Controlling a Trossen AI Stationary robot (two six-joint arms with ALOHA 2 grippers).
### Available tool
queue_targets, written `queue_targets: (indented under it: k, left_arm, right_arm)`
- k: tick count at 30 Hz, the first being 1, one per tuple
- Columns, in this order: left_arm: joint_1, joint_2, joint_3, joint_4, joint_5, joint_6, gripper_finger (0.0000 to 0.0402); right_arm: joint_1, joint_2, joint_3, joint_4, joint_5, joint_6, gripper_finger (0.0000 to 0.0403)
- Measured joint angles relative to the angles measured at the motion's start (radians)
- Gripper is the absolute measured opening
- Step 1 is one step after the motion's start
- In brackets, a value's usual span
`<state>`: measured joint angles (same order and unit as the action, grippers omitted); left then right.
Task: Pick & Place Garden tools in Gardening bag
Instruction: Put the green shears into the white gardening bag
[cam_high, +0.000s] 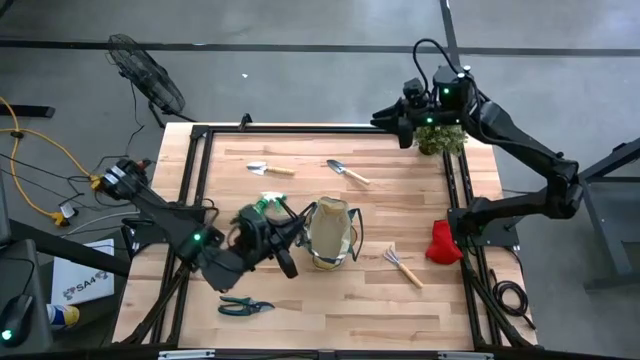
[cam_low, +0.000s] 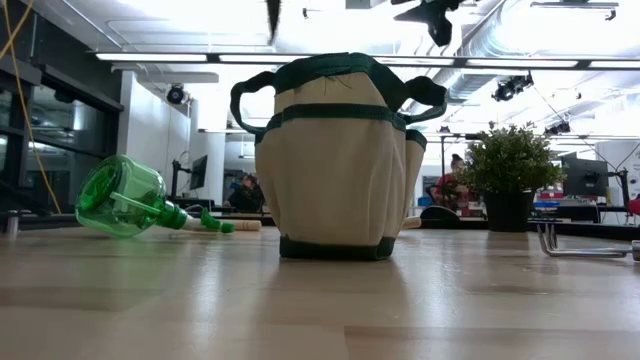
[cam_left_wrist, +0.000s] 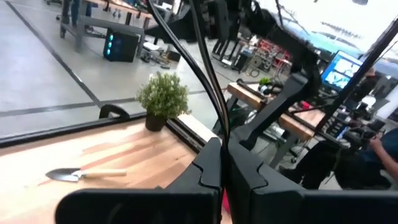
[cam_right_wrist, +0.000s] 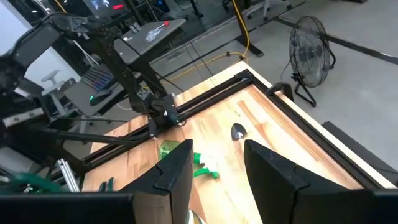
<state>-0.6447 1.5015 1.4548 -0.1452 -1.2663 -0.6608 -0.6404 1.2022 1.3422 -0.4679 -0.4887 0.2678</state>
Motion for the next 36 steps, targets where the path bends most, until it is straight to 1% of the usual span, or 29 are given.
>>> queue_targets:
  k: [6, 12, 15, 22, 30, 36]
  left_arm:
    - [-0.006, 0.059, 0.0, 0.11, 0.001, -0.003, 0.0]
    - [-0.006, 0.106, 0.0, 0.182, -0.001, -0.023, 0.0]
    - [-0.006, 0.124, 0.0, 0.187, 0.002, -0.056, 0.0]
    - [-0.017, 0.138, -0.001, 0.229, 0.004, -0.058, 0.0]
    - [-0.023, 0.138, -0.001, 0.225, -0.004, -0.055, 0.0]
    - [-0.023, 0.153, -0.001, 0.223, -0.001, -0.081, 0.0]
  right_arm:
    - [0.039, 0.0, 0.0, 0.0, 0.046, -0.003, 0.0135]
    - [0.048, 0.0, 0.0, -0.002, 0.044, -0.011, 0.0135]
    - [0.048, 0.0, 0.0, -0.005, 0.044, -0.011, 0.0135]
    - [0.048, 0.0, 0.0, -0.026, 0.041, -0.027, 0.0135]
    - [0.048, 0.0, 0.0, -0.048, 0.041, -0.048, 0.0135]
    - [0.048, 0.0, 0.0, -0.052, 0.041, -0.048, 0.0135]
